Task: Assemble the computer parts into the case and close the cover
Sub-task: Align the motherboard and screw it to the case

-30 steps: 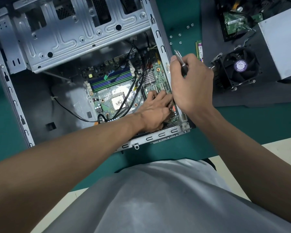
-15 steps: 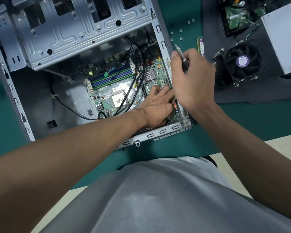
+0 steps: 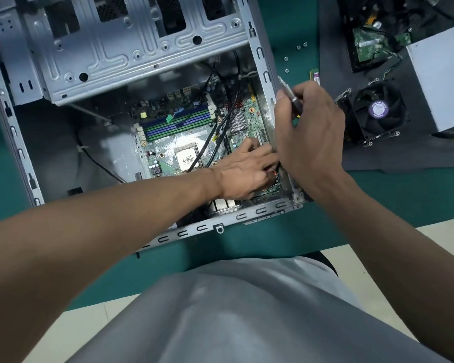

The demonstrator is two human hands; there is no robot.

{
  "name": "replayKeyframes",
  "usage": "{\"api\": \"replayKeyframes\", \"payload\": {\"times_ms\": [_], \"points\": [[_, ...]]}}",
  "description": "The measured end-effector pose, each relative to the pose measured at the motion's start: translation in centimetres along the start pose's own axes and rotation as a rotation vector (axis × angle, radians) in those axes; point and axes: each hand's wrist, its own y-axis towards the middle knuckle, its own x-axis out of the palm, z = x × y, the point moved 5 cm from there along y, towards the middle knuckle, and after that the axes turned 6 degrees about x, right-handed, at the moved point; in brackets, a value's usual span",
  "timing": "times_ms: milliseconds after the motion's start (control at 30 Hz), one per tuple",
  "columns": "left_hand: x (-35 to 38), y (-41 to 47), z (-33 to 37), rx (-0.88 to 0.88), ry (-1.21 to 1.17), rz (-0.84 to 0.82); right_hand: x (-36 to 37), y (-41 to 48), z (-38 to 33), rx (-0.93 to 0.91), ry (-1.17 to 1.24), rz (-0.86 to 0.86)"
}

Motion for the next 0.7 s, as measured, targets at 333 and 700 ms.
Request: {"api": "replayKeyframes", "payload": {"times_ms": [333,700], "points": [[-0.3,-0.8,-0.1,-0.055,-0.061,0.105,-0.1,-0.1,-0.4,-0.005,-0.051,0.006],[-0.3,-2.2,-1.1,-0.068,-0.207,0.25,-0.8,-0.7,-1.3,-0.086,-0.092,0.059]]}}
